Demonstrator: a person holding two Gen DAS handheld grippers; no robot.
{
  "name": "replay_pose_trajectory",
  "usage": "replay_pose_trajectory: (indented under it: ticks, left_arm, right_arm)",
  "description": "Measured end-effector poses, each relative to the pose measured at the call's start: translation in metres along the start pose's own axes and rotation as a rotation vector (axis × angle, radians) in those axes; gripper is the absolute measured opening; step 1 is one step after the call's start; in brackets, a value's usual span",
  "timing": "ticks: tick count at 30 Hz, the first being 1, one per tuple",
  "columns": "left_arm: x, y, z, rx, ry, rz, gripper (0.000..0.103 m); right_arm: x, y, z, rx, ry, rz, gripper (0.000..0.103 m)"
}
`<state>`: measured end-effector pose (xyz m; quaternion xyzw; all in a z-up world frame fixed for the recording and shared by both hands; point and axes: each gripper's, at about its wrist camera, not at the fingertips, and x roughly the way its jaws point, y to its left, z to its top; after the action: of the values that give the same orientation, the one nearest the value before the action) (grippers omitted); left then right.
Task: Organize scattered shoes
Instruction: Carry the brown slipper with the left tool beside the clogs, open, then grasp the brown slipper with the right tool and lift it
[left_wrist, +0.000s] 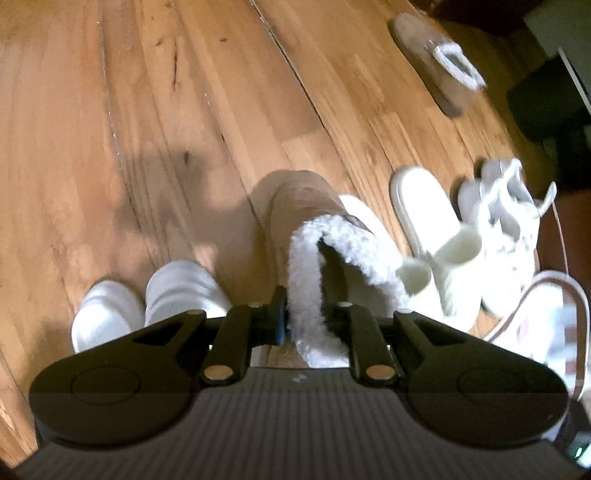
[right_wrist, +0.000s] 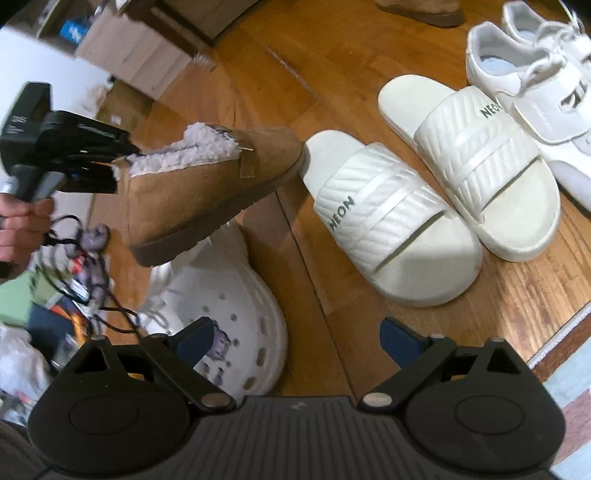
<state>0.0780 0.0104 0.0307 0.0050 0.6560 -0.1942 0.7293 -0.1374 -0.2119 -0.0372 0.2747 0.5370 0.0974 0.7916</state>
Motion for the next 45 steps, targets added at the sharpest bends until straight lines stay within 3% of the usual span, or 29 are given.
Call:
replay_pose_trajectory:
  ticks: [2,6,8,13,15,17,23,28,31,34,36,39,41,45]
  left_arm:
    - [-0.012,0.002,-0.015,0.039,-0.001,0.015,0.027]
    - [-0.058,0.016,-0.058,0.063,-0.020,0.024,0.041]
    - [-0.072,0.024,-0.079,0.066,-0.026,0.033,0.048]
    - [-0.082,0.045,-0.123,0.113,-0.002,0.105,0.051]
    - [-0.082,0.053,-0.133,0.108,0.011,0.098,0.051]
    - [-0.082,0.059,-0.140,0.102,0.017,0.078,0.051]
    - [-0.076,0.056,-0.156,0.146,0.023,0.010,0.062]
    - [-0.068,0.055,-0.165,0.188,0.038,0.046,0.068]
    - [-0.068,0.063,-0.167,0.161,0.079,0.012,0.068]
    - [-0.071,0.066,-0.170,0.162,0.070,0.018,0.069]
    - [-0.072,0.067,-0.171,0.165,0.066,0.029,0.070]
    - [-0.072,0.069,-0.177,0.161,0.078,0.035,0.070]
    - [-0.071,0.071,-0.180,0.158,0.087,0.039,0.070]
    - [-0.069,0.076,-0.181,0.151,0.102,0.041,0.071]
  right_arm:
    - [-0.002,0.010,0.002,-0.062,-0.008,-0.058,0.097]
    - [-0.013,0.022,0.015,-0.181,-0.084,-0.072,0.095]
    - [-0.011,0.029,0.026,-0.262,-0.131,-0.089,0.088]
    - [0.011,0.051,0.051,-0.549,-0.234,-0.189,0.079]
    - [0.023,0.061,0.055,-0.688,-0.214,-0.187,0.075]
    - [0.033,0.071,0.058,-0.807,-0.187,-0.181,0.064]
    - [0.060,0.094,0.054,-1.025,-0.044,-0.150,0.059]
    - [0.080,0.111,0.028,-1.218,-0.002,-0.252,0.058]
    - [0.099,0.116,0.014,-1.300,-0.009,-0.302,0.059]
    - [0.126,0.117,0.004,-1.398,-0.011,-0.360,0.059]
    - [0.141,0.117,0.003,-1.417,-0.050,-0.412,0.059]
    - [0.148,0.118,0.018,-1.288,-0.076,-0.411,0.056]
    - [0.138,0.119,0.027,-1.178,-0.088,-0.373,0.030]
    - [0.117,0.116,0.041,-1.007,-0.144,-0.341,0.016]
